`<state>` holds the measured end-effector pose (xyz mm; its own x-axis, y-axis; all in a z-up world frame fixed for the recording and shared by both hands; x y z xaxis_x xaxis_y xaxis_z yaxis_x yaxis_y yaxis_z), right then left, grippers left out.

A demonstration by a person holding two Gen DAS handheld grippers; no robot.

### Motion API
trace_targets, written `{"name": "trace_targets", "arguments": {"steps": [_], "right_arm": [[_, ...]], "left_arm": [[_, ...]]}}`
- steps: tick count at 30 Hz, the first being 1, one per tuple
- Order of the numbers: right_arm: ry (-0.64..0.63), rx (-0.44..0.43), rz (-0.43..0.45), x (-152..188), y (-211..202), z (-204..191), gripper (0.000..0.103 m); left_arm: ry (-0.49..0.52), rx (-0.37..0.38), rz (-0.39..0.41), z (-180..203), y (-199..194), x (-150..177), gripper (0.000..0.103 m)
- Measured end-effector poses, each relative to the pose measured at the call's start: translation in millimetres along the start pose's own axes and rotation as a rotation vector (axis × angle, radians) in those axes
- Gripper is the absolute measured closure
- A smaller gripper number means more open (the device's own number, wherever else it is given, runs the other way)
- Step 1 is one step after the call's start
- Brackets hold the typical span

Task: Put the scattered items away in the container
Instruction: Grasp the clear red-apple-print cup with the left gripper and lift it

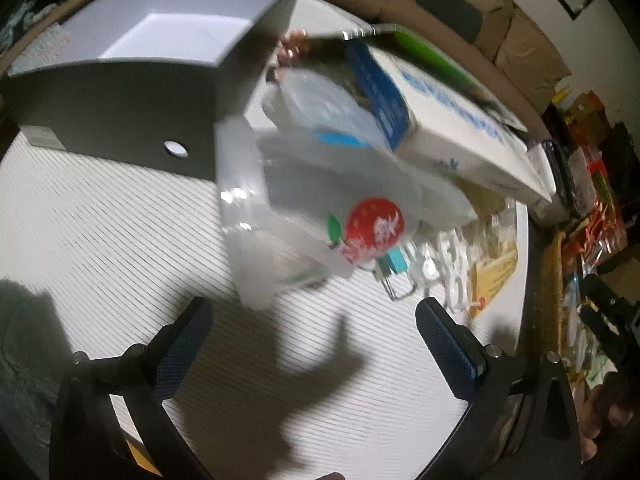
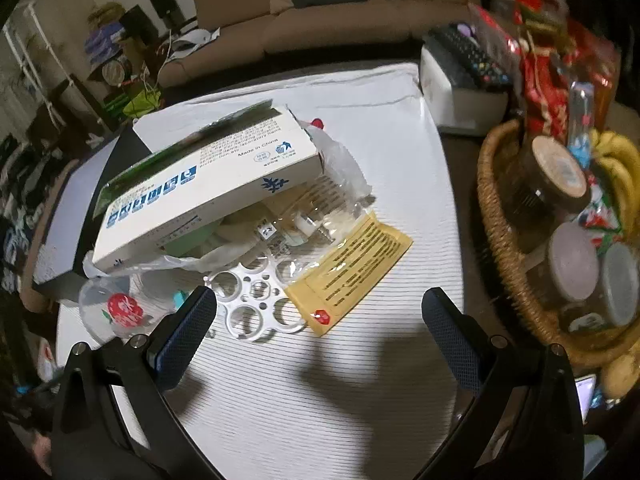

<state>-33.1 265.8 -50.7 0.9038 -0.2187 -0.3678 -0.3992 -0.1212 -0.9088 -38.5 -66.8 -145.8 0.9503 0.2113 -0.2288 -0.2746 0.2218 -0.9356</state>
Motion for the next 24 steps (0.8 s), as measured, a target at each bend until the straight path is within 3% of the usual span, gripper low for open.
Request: {"name": "trace_targets", "arguments": {"steps": [2,4,6,8,13,17,21,24], "right_arm": [[0.010,-0.010,-0.008,-1.5,3.2,1.7,0.000],[0.009,-0.017,-0.015,-2.3,3.8,2.9,0.000],[0.008,-0.025,-0.018,-3.3,4.4,6.4,0.000],[0.024,-0.033,-0.015,-4.3,3.6,12.8,0.000],[0.091,-0.081,-0.003,-5.7,-0.4,31.0,0.000],[0.108,-0.097,-0.010,-6.9,-0.6,40.2,0.000],[0.104,-0.082,-0.016,-6.5,-0.7,42.7,0.000],[0.115,-0.084,-0.011,-7.8,-1.3,46.0,0.000]], "left_arm": [[0.164,-0.102,0.059,14.4,-15.1,-4.8,0.000],[0.392,-0.177,0.138,33.5,-36.1,-13.1,0.000],[0.627,-0.258,0.154,51.6,-45.1,-22.9,0.000],[0.752,-0.304,0.140,63.1,-43.1,-30.0,0.000],[0.938,-0.256,-0.077,78.3,0.2,-26.4,0.000],[1.083,-0.336,-0.076,85.3,16.3,-14.9,0.000],[1.092,-0.342,-0.157,79.4,36.8,-27.8,0.000],[1.094,-0.363,-0.164,72.8,46.7,-32.6,0.000]]}}
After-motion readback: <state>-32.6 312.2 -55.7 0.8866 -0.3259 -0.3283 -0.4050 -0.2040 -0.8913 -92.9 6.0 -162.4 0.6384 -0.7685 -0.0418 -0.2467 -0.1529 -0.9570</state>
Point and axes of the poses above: each gripper's, at about its wrist camera, not at the fingertips, and y roughly the way its jaws point, z to its right, x to its underside, the point moved 4 cm from there along y, roughly the way its jaws point, and after that the axes turned 7 degrees about -z, right-handed, at the moved point
